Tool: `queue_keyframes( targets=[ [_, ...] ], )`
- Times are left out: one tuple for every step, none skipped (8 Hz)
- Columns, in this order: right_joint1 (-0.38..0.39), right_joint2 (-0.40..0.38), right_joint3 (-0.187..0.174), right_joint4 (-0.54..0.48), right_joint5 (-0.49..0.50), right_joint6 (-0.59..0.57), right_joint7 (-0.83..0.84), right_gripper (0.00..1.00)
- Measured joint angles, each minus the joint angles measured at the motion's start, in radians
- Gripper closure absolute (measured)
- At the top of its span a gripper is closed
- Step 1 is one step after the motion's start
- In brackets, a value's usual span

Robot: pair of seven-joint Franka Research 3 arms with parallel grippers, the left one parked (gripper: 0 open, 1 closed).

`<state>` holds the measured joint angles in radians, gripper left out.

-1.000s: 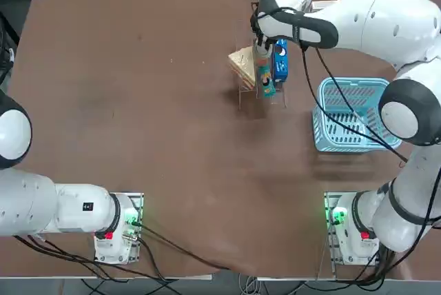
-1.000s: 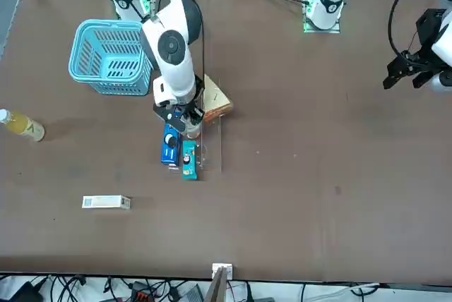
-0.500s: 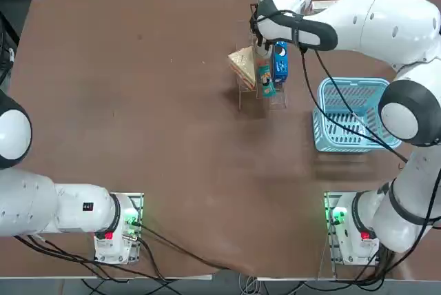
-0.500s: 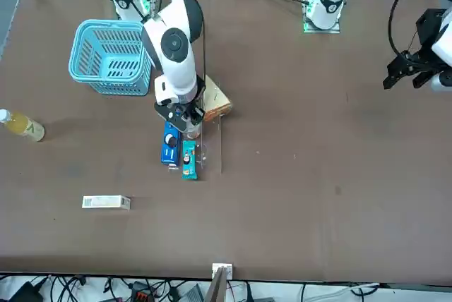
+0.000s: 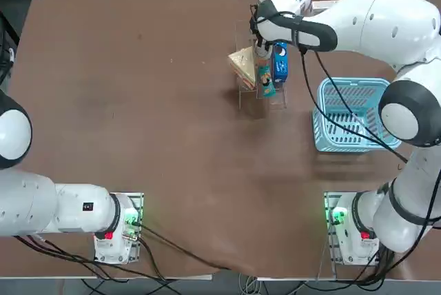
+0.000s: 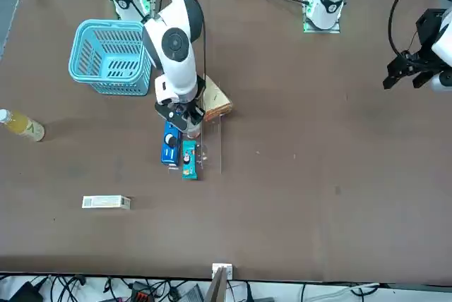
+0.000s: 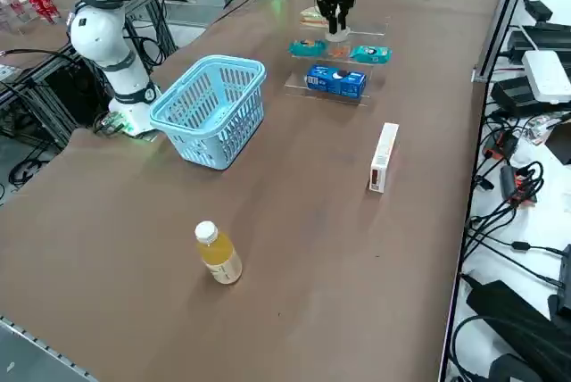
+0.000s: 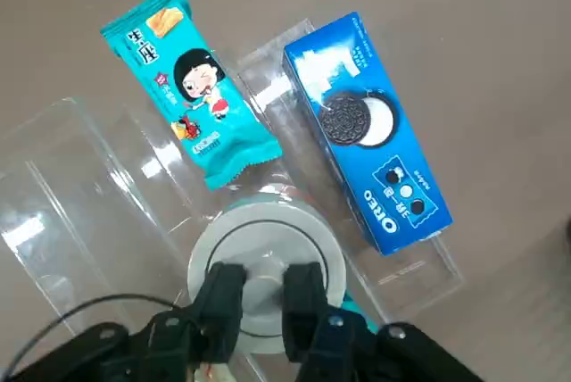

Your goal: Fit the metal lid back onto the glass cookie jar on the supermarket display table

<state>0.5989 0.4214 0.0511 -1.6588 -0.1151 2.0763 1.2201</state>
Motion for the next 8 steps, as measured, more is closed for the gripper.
queue_keyframes(
  targets=[
    [0.0, 0.0, 0.0, 0.0, 0.0, 0.0, 0.0, 0.73],
    [0.0, 0.0, 0.0, 0.0, 0.0, 0.0, 0.0, 0.73],
    [0.0, 0.0, 0.0, 0.0, 0.0, 0.0, 0.001, 0.72],
    [0.0, 0.0, 0.0, -0.003, 0.0, 0.0, 0.001, 0.63],
    [0.0, -0.001, 0.0, -0.003, 0.0, 0.0, 0.003, 0.6],
    [0.0, -0.001, 0.0, -0.005, 0.0, 0.0, 0.003, 0.54],
    [0.0, -0.001, 0.0, -0.005, 0.0, 0.0, 0.004, 0.52],
    [0.0, -0.003, 0.0, -0.005, 0.0, 0.0, 0.005, 0.52]
  ],
)
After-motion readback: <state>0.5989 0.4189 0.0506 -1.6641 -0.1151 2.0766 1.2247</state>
